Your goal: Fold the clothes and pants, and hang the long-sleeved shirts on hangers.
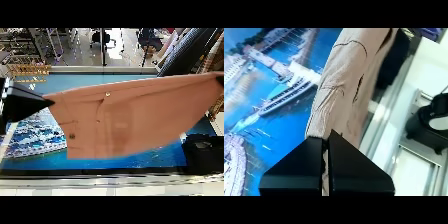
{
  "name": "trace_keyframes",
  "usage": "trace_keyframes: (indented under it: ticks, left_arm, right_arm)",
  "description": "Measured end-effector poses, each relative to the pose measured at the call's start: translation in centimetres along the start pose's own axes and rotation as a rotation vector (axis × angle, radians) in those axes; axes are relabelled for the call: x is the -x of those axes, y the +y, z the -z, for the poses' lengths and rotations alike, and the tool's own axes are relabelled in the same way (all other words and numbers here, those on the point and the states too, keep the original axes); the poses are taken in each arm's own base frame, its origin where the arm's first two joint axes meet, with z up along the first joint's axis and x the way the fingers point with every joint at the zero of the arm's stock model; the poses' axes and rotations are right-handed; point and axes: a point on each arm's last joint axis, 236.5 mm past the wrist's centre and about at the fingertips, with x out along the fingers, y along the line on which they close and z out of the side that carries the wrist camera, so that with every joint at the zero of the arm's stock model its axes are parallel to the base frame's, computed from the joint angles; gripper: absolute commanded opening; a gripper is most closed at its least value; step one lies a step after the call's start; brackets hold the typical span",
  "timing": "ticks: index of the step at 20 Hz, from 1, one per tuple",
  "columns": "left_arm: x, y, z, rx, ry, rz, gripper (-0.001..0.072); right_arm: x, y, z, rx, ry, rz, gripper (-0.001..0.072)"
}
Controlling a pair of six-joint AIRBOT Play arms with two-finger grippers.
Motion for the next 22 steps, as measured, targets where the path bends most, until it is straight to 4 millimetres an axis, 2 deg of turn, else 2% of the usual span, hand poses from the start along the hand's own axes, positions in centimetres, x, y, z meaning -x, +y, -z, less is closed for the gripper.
trace_keyframes:
  ticks: [2,3,5,7,9,11,13,14,16,18,20,22]
  left_arm:
    - [-1.0,0.4,0.5,0.041,0.019,0.031,0.0006]
    - [-1.9,1.0,1.0,0.074,0.034,0.052,0.0006]
    - [-4.8,3.7,2.7,0.175,0.066,0.095,0.0006]
    - [-9.0,8.0,5.8,0.323,0.108,0.118,0.0006]
    - [-13.9,13.7,10.3,0.498,0.143,0.099,0.0008]
    - [-18.6,20.1,15.6,0.706,0.158,0.027,0.0007]
    - [-22.1,25.5,20.5,0.887,0.161,-0.048,0.0007]
    - [-23.1,27.2,22.4,0.951,0.170,-0.065,0.0007]
    - [-24.0,29.3,24.0,1.018,0.172,-0.074,0.0007]
    - [-23.4,29.8,24.4,1.041,0.187,-0.051,0.0007]
    - [-21.8,29.3,24.6,1.048,0.229,-0.011,0.0007]
    - [-19.8,28.2,25.5,1.063,0.299,0.044,0.0007]
  right_arm:
    - [-2.2,-0.6,0.2,-0.013,0.029,-0.009,0.0020]
    - [-4.1,-1.1,0.6,-0.025,0.062,-0.015,0.0020]
    - [-10.0,-2.1,3.5,-0.068,0.186,-0.045,0.0020]
    - [-17.0,-3.3,8.4,-0.125,0.349,-0.077,0.0020]
    - [-24.4,-4.3,14.7,-0.190,0.494,-0.097,0.0020]
    - [-31.0,-5.3,21.1,-0.269,0.598,-0.092,0.0020]
    - [-35.9,-5.6,26.3,-0.346,0.661,-0.088,0.0020]
    - [-37.4,-5.4,27.9,-0.373,0.676,-0.093,0.0020]
    - [-38.8,-4.9,29.2,-0.410,0.693,-0.112,0.0020]
    - [-37.7,-4.1,29.1,-0.402,0.733,-0.149,0.0020]
    - [-34.8,-2.5,28.0,-0.378,0.794,-0.211,0.0020]
    - [-31.1,0.2,27.0,-0.343,0.858,-0.284,0.0020]
